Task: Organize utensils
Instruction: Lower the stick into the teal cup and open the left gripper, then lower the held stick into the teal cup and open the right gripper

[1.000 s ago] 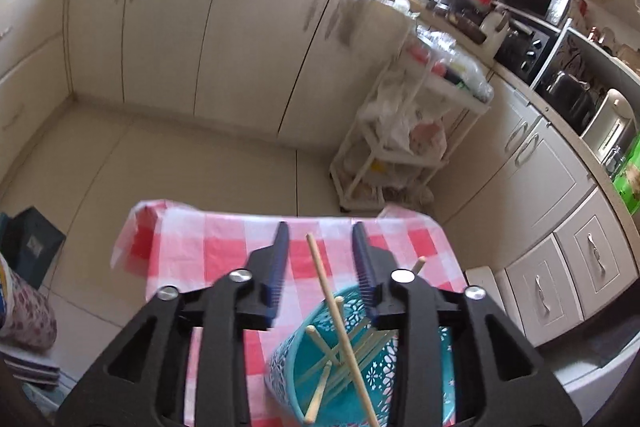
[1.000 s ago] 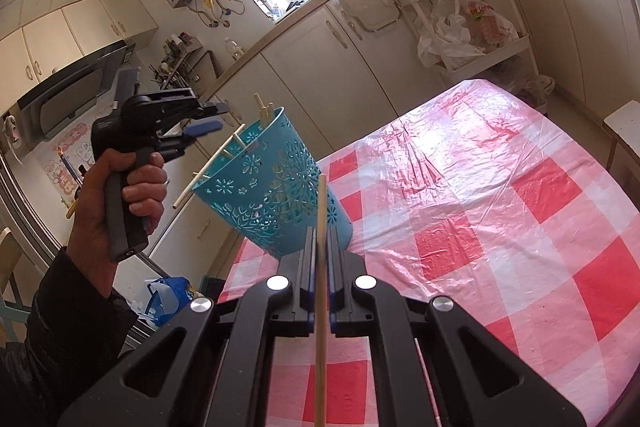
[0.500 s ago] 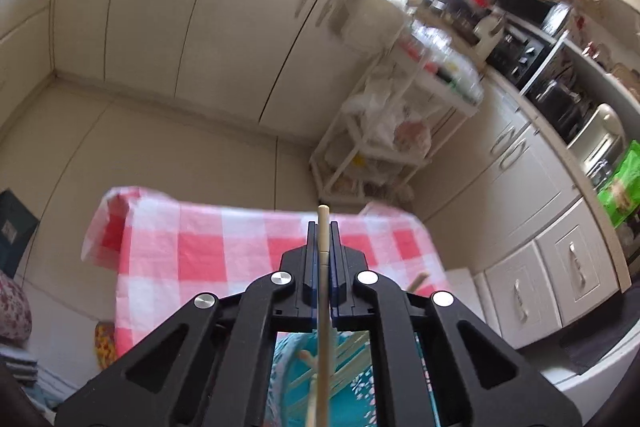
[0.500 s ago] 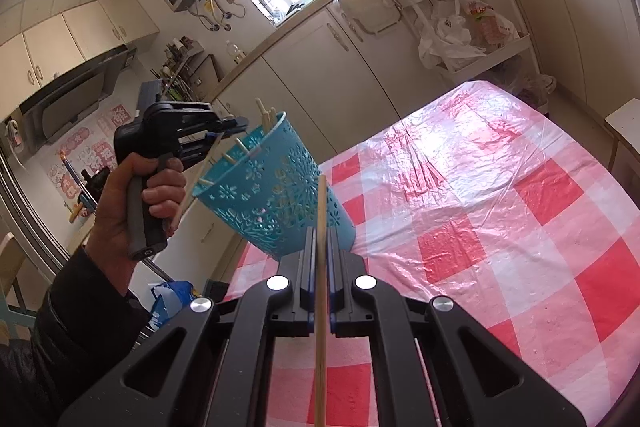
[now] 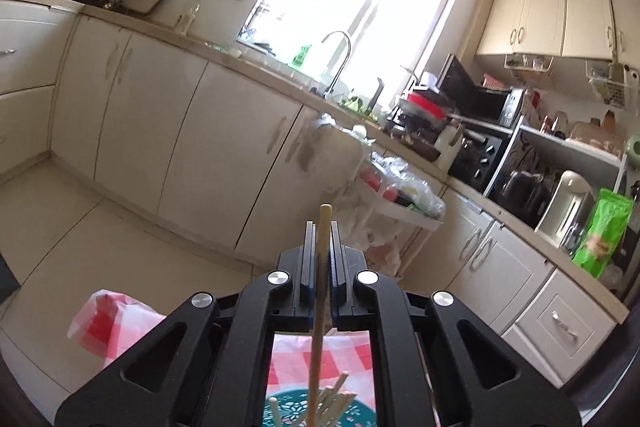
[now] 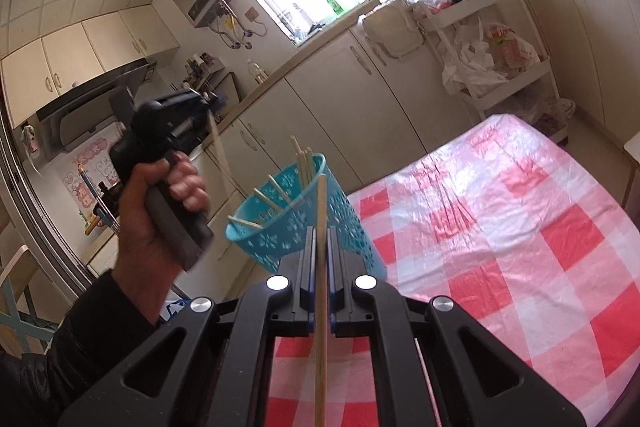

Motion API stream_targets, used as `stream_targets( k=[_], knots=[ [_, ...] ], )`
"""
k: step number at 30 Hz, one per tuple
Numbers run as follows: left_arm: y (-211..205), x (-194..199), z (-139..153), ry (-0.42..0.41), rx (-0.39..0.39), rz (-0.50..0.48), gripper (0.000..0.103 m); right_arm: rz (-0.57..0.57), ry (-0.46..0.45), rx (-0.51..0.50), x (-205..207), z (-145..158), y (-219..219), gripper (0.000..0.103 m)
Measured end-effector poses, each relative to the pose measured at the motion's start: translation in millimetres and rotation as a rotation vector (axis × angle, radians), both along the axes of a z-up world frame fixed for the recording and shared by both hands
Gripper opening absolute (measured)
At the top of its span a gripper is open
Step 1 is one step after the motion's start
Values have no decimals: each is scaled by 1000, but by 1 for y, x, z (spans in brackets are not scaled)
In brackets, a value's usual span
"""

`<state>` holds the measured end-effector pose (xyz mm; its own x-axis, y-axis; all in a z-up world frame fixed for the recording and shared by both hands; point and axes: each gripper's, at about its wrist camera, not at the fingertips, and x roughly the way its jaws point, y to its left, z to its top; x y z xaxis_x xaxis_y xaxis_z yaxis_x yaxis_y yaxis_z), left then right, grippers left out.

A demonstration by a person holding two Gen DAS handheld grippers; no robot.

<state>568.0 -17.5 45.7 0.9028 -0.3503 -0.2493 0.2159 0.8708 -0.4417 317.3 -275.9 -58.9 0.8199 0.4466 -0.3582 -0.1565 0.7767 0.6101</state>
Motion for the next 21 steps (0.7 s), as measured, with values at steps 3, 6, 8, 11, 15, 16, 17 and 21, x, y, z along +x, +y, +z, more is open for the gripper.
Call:
stream_targets(
  k=[3, 6, 8, 11, 15, 16, 17, 21],
  knots=[
    [-7, 0, -8, 19, 58, 12, 4, 3, -55, -9, 10, 19, 4, 6],
    [-8, -7, -18, 40, 88, -12, 4, 11, -109, -20, 25, 39, 10, 6],
    [-8, -14, -24, 59, 113, -37, 4, 14, -145, -29, 36, 51, 16, 6],
    [-7, -28, -33, 98, 156, -61, 5, 2, -204, -34, 55, 69, 25, 6],
    [15, -59, -45, 121, 116, -34, 25, -20, -273, -24, 85, 86, 39, 6],
    [23, -69, -49, 125, 104, -8, 34, -29, -287, -17, 94, 89, 43, 6],
    [29, -74, -53, 129, 95, 10, 36, -35, -295, -15, 101, 90, 46, 6],
    [49, -82, -61, 143, 86, 55, 38, -67, -305, -29, 128, 85, 62, 6]
  ],
)
